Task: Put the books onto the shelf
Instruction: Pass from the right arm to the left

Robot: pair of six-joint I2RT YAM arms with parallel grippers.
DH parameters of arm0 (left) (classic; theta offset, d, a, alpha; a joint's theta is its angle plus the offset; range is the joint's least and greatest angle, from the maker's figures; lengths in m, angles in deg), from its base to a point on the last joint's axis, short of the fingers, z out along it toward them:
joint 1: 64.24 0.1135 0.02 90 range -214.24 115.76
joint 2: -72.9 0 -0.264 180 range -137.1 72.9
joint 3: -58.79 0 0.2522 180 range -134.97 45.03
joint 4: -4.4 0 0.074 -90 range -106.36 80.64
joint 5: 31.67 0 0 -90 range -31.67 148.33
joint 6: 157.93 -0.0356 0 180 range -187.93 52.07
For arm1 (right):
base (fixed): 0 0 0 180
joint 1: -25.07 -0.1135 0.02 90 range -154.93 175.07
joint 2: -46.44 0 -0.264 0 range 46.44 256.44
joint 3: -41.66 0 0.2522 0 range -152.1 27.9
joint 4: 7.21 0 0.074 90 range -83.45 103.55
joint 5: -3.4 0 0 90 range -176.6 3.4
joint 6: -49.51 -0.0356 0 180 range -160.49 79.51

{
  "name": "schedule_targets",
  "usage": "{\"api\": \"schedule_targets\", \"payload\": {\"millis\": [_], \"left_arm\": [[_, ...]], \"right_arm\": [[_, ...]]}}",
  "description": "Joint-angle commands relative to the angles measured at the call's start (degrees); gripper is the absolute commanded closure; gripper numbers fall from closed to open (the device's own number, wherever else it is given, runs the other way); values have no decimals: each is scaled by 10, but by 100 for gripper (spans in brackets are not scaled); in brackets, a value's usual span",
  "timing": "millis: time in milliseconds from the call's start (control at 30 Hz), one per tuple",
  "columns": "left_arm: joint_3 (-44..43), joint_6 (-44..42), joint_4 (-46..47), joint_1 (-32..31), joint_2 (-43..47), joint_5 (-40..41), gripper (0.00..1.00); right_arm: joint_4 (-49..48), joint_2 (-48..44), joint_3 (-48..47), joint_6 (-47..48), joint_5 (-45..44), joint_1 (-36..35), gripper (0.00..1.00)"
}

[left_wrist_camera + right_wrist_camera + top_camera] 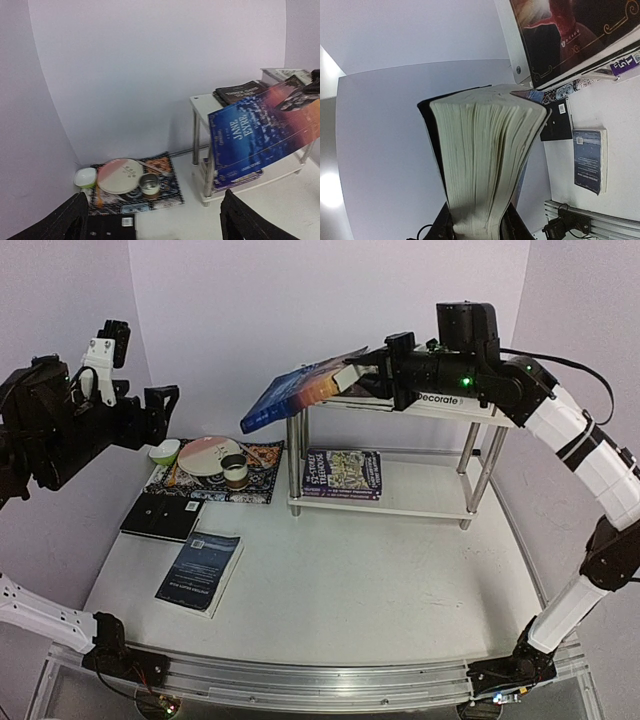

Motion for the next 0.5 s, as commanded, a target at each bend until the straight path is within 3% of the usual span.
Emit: {"api": "schedule_targets", "payload": {"millis": [0,267,467], "left_arm": [[-20,148,10,0,4,-94,7],[0,419,-18,1,19,-238,6],[60,653,-16,0,75,-236,5]], "right_arm": [[-175,-14,-70,3,2,-9,100],[-173,42,-130,36,42,-52,100],[-195,51,-109,77,49,-85,100]]}}
